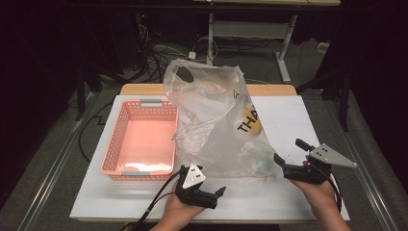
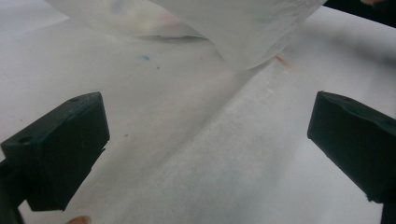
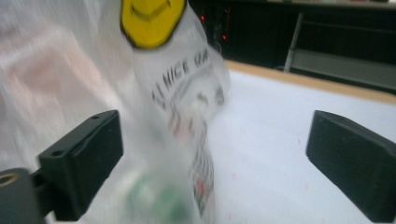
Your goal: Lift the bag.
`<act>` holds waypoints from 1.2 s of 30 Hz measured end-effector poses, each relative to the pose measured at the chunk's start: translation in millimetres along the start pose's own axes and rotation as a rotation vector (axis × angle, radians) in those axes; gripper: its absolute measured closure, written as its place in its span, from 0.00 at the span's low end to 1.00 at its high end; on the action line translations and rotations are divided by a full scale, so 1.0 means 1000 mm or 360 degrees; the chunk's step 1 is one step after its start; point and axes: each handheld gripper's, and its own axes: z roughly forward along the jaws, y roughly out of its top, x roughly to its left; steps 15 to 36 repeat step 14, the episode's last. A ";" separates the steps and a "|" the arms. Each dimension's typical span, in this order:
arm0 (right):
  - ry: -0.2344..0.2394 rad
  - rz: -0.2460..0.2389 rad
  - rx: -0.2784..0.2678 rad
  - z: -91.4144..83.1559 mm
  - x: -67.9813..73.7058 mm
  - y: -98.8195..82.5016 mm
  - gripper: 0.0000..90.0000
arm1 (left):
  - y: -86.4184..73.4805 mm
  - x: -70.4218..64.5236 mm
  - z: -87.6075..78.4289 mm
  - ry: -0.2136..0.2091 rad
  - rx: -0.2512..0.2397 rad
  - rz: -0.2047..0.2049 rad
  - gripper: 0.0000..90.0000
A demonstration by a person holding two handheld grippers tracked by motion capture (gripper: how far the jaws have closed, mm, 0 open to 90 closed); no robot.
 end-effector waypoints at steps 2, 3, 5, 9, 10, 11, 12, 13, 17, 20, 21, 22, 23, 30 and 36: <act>-0.0023 0.0031 0.0013 -0.004 0.001 -0.011 0.00 | -0.002 0.001 0.000 0.0009 -0.0012 -0.0019 0.00; -0.0009 0.0031 0.0014 -0.007 0.001 -0.016 0.00 | -0.003 0.001 0.000 0.0012 -0.0014 -0.0041 0.00; -0.0008 0.0016 0.0040 -0.011 0.002 -0.023 0.00 | -0.005 0.003 0.000 0.0011 -0.0022 -0.0056 0.00; 0.0002 0.0020 0.0043 -0.014 0.003 -0.034 0.00 | -0.007 0.003 -0.002 0.0023 -0.0045 -0.0082 0.00; -0.0010 0.0019 0.0038 -0.014 0.002 -0.034 0.00 | -0.007 0.002 -0.002 0.0027 -0.0048 -0.0086 0.00; -0.0019 0.0029 0.0023 -0.014 0.002 -0.034 0.00 | -0.008 0.001 -0.002 0.0029 -0.0048 -0.0094 0.00; -0.0012 0.0040 0.0019 -0.014 0.001 -0.034 0.00 | -0.008 0.001 -0.002 0.0031 -0.0044 -0.0092 0.00; -0.0016 0.0038 0.0011 -0.015 0.000 -0.034 0.00 | -0.008 0.001 -0.002 0.0035 -0.0048 -0.0086 0.00; -0.0019 0.0044 0.0009 -0.015 0.000 -0.035 0.00 | -0.007 0.003 -0.002 0.0050 -0.0051 -0.0054 0.00; -0.0019 0.0044 0.0009 -0.015 0.000 -0.035 0.00 | -0.007 0.003 -0.002 0.0050 -0.0051 -0.0054 0.00; -0.0019 0.0044 0.0009 -0.015 0.000 -0.035 0.00 | -0.007 0.003 -0.002 0.0050 -0.0051 -0.0054 0.00; -0.0019 0.0044 0.0009 -0.015 0.000 -0.035 0.00 | -0.007 0.003 -0.002 0.0050 -0.0051 -0.0054 0.00; -0.0019 0.0044 0.0009 -0.015 0.000 -0.035 0.00 | -0.007 0.003 -0.002 0.0050 -0.0051 -0.0054 0.00; -0.0019 0.0044 0.0009 -0.015 0.000 -0.035 0.00 | -0.007 0.003 -0.002 0.0050 -0.0051 -0.0054 0.00; -0.0019 0.0044 0.0009 -0.015 0.000 -0.035 0.00 | -0.007 0.003 -0.002 0.0050 -0.0051 -0.0054 0.00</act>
